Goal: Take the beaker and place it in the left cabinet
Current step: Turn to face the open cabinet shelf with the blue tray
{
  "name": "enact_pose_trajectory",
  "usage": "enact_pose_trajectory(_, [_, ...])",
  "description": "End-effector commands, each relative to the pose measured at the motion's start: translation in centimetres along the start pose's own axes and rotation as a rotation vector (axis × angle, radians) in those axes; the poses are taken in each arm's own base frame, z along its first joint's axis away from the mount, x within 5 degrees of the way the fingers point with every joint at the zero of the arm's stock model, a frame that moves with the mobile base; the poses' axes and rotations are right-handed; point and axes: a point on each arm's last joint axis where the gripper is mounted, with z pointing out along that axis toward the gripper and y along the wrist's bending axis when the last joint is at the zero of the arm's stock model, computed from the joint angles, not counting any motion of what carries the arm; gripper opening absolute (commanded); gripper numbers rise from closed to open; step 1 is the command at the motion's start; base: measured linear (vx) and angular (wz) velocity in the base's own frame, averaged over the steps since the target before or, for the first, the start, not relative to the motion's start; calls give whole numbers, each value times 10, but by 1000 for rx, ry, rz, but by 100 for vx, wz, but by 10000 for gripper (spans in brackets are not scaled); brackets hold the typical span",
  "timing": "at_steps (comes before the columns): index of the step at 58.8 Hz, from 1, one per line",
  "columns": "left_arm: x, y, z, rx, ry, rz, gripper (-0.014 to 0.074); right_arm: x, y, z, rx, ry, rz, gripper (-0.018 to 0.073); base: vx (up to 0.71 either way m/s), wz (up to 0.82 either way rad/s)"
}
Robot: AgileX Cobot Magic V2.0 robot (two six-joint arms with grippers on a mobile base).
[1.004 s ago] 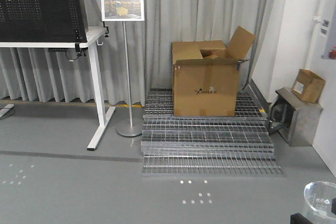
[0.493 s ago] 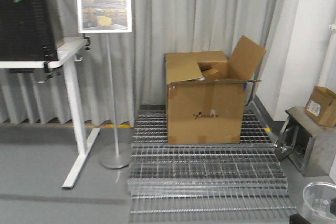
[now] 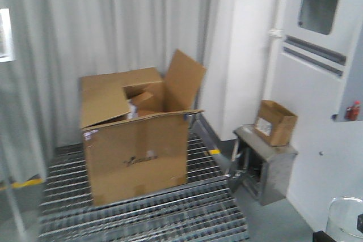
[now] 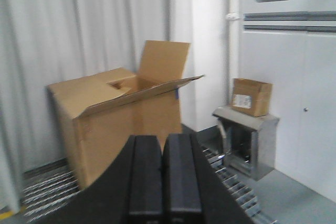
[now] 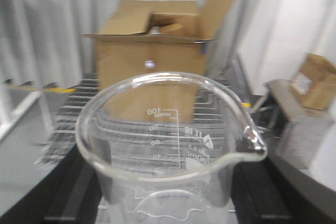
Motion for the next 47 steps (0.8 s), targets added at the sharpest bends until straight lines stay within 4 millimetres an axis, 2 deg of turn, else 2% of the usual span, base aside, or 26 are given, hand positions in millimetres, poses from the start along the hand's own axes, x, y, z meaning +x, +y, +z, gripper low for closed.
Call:
enact_pose_trajectory(1, [-3, 0, -1, -3, -87, -11, 1, -17, 1, -2, -18, -102, 0, -4, 53, -60])
enact_pose_trajectory(25, [-3, 0, -1, -3, -87, -11, 1, -17, 1, -2, -18, -102, 0, -4, 47, -64])
enact_pose_trajectory(47, [-3, 0, -1, -3, -87, -11, 1, -17, 1, -2, -18, -102, 0, -4, 33, -103])
